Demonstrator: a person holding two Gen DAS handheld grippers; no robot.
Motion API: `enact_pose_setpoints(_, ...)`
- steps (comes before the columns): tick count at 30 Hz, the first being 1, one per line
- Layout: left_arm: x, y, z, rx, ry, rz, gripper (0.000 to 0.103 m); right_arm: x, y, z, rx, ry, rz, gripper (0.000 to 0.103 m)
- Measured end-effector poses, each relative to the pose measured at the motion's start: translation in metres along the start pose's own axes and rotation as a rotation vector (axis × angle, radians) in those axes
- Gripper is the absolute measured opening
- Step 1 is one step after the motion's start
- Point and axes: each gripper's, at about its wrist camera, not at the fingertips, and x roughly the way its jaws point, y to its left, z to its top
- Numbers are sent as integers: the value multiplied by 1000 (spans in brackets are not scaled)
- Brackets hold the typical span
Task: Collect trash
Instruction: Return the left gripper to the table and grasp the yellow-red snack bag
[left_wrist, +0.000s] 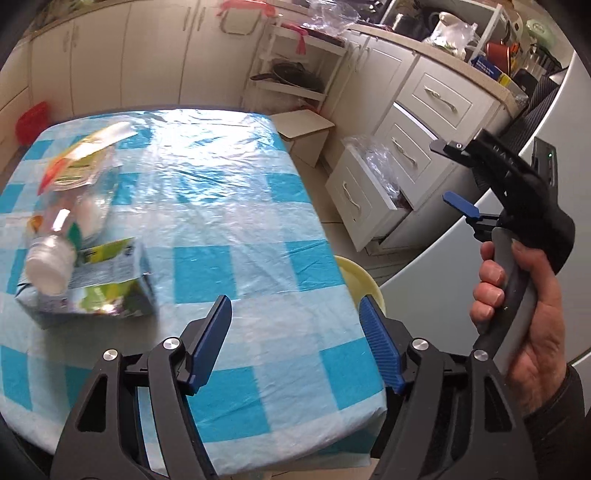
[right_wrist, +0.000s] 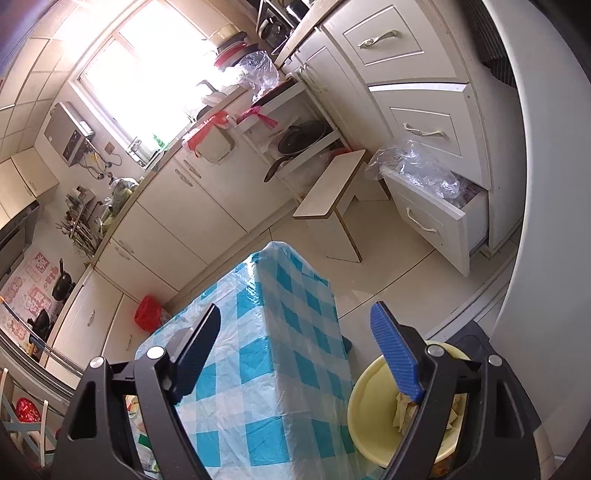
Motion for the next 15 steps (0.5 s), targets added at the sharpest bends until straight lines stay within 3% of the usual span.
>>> enact_pose_setpoints(5, -53, 52, -4, -63, -94, 85, 68, 15, 19, -9, -52, 45, -5, 80)
enact_pose_setpoints(9, -90, 103, -2, -102, -172, 206, 68, 28, 36, -18, -102, 91, -1, 80)
enact_pose_setpoints(13, -103, 153, 12, -103, -200, 336, 68, 38, 51, -28, -144, 126, 5, 80)
enact_pose_setpoints(15, -98, 168, 23, -50, -182, 381, 68, 41, 57, -33, -168, 140, 8, 80)
